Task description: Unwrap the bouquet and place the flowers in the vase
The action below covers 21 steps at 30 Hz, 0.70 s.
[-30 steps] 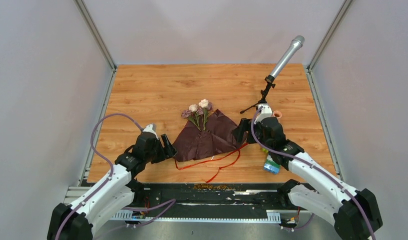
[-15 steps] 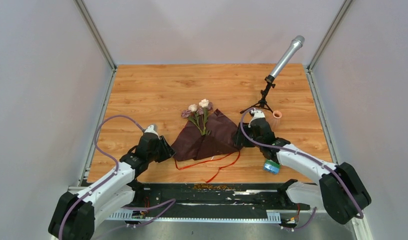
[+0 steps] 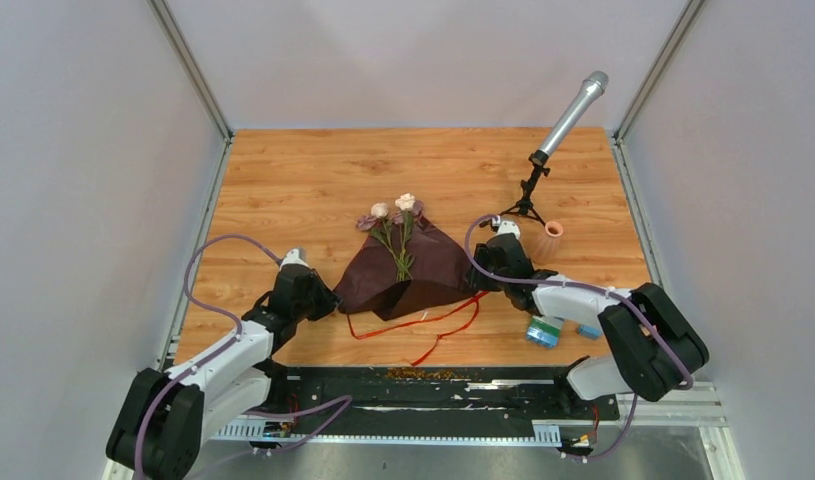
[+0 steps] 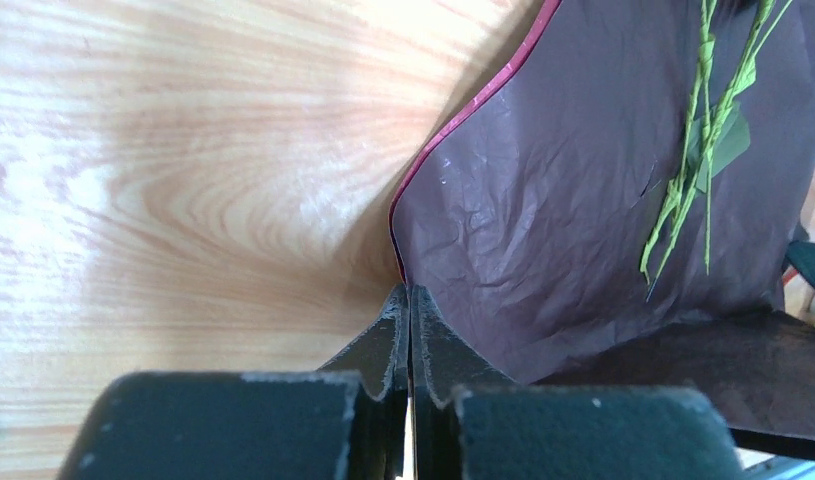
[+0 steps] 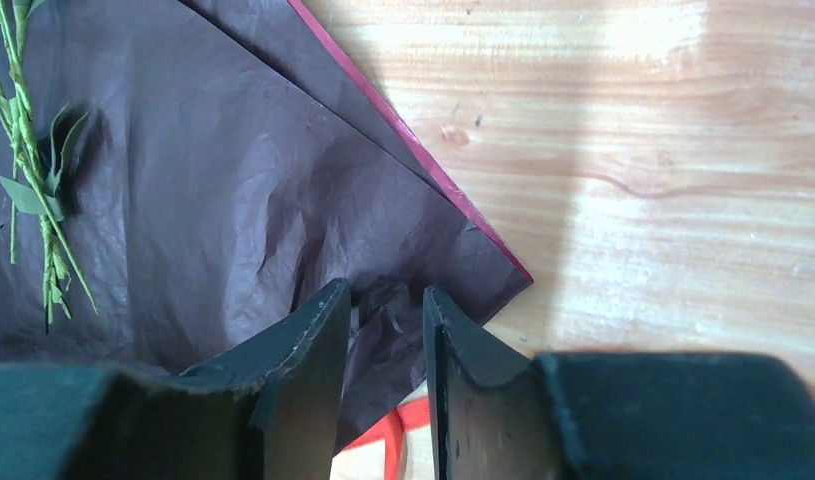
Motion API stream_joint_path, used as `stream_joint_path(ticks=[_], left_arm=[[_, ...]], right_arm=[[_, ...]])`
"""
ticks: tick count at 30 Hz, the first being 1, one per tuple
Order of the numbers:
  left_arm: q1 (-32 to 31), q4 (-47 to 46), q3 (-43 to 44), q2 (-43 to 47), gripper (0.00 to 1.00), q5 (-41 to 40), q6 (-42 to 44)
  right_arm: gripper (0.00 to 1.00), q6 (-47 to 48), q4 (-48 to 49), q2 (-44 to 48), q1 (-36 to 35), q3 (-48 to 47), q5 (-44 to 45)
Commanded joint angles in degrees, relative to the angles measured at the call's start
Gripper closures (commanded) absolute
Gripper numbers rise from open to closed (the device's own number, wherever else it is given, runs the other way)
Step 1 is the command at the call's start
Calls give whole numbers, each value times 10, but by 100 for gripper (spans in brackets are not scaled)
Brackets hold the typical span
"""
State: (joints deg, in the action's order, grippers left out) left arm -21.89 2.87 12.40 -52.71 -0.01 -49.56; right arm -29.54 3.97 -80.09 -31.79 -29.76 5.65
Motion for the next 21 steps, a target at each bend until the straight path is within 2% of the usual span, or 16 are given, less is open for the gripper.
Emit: stream_joint_path(ticks=[1, 6, 12, 15, 21], left_arm=[[33, -57, -6, -32, 100, -4, 12], [61, -103, 15, -95, 100, 19, 35], [88, -102, 51, -148, 99, 47, 68], [88, -82, 60, -127, 88, 60, 76], [88, 14, 76, -38, 56, 67, 95]], right_arm=[[67, -2, 8, -43, 1, -17, 18], [67, 10, 16, -86, 1, -57, 28], [66, 34, 0, -106, 1, -106, 22], [62, 52, -21, -81, 1, -121, 19], [51, 102, -68, -34, 1, -161, -68]])
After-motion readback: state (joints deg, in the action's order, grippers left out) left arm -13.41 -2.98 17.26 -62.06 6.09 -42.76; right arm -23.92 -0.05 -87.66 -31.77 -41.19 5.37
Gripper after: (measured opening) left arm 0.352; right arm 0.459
